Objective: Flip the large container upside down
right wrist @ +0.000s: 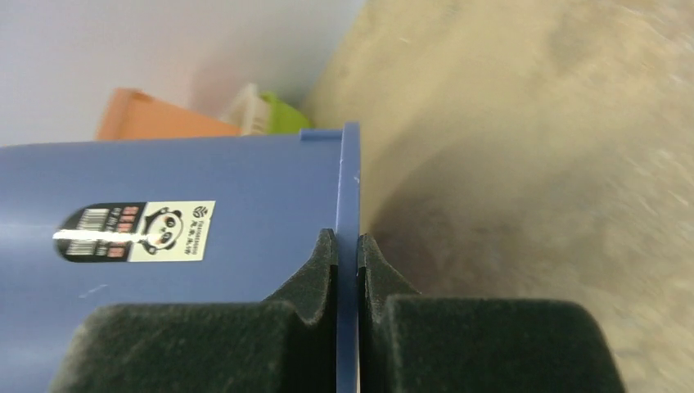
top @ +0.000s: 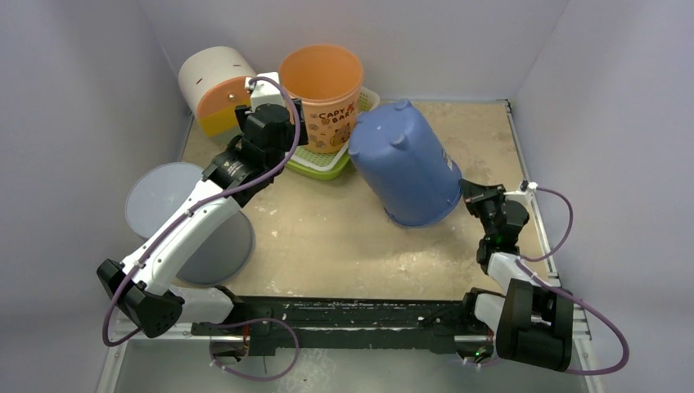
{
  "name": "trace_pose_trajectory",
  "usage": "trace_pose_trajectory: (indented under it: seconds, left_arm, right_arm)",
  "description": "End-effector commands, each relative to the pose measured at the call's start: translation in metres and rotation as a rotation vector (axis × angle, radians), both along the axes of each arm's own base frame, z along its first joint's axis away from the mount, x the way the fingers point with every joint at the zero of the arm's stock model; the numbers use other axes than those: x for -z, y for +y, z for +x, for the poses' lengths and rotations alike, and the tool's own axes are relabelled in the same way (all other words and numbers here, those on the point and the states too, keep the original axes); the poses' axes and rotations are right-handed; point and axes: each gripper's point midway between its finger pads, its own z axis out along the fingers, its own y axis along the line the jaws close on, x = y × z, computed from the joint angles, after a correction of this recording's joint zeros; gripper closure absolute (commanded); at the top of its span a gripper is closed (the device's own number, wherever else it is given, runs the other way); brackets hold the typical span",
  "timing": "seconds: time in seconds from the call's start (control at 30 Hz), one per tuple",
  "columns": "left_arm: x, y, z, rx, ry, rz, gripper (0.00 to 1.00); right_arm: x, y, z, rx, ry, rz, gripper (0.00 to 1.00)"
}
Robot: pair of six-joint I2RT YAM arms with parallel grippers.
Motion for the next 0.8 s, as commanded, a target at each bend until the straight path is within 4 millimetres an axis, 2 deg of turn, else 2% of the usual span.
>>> trace_pose_trajectory:
  seconds: [0.0, 0.27, 0.33, 0.43, 0.53, 0.6, 0.77]
  left_arm:
    - [-0.013, 0.0, 0.005, -0.01, -0.049, -0.04, 0.22]
    - [-0.01, 0.001, 0.004, -0.014, -0.043, -0.037, 0.22]
    - [-0.009, 0.001, 0.004, -0.014, -0.041, -0.037, 0.22]
    - [-0.006, 0.0, 0.004, -0.013, -0.037, -0.04, 0.22]
    - [-0.003, 0.0, 0.004, -0.013, -0.034, -0.041, 0.22]
    - [-0.002, 0.0, 0.004, -0.014, -0.032, -0.041, 0.22]
    - [0.001, 0.0, 0.003, -0.013, -0.031, -0.044, 0.22]
  right_arm:
    - [0.06, -0.006, -0.018, 0.005, 0.245, -0.094, 1.0]
    - [0.058, -0.013, -0.016, 0.031, 0.252, -0.128, 0.93]
    - [0.058, -0.015, -0.016, 0.037, 0.255, -0.142, 0.85]
    - [0.06, -0.019, -0.017, 0.055, 0.28, -0.157, 0.62]
    - [0.061, -0.023, -0.018, 0.071, 0.301, -0.171, 0.48]
    - [0.06, -0.025, -0.019, 0.08, 0.304, -0.178, 0.43]
    - [0.053, -0.026, -0.018, 0.077, 0.304, -0.201, 0.41]
